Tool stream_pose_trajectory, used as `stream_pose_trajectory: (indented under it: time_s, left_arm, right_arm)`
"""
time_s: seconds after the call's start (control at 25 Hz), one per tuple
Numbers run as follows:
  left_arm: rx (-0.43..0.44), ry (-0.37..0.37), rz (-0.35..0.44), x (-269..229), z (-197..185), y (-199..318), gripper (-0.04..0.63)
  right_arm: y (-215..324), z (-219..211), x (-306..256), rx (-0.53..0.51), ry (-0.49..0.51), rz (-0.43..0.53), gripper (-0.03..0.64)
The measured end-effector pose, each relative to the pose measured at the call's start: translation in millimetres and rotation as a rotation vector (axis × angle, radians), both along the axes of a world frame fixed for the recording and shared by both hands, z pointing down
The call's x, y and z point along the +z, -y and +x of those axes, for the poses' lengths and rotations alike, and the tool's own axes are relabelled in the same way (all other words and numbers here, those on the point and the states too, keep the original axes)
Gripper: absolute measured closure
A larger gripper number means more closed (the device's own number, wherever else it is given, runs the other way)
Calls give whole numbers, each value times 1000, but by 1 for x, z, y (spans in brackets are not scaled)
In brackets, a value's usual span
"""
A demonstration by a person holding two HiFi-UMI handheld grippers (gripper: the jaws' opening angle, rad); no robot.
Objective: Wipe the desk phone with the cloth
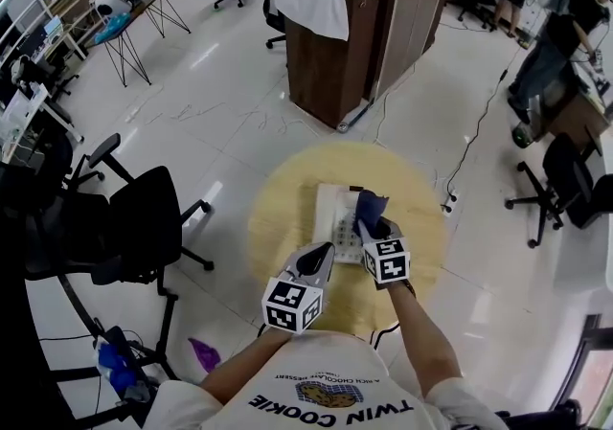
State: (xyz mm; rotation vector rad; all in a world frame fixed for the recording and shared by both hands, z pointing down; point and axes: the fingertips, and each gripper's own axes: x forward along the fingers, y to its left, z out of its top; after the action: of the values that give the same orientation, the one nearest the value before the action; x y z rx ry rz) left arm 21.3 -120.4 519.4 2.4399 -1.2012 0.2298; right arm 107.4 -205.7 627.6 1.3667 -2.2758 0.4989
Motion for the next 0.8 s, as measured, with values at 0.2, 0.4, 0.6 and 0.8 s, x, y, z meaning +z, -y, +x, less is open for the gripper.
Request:
stream_pose_trajectory:
  time_s: [0.2,0.4,0.6,0.8]
  left_arm:
    - [22,-5,3,2,6,-2,603]
    - [40,-16,-3,5,12,-3,603]
    - [58,-21,-14,9,20,-6,603]
    - [69,-18,-26,14,26,-6,603]
  right_arm:
    - [-25,-2,8,7,2,-17,551]
    - [-49,-5,15,13,7,-38,551]
    - [-69,-4,18,37,24,-57,551]
    - [-81,-6,23,27,10,-64,551]
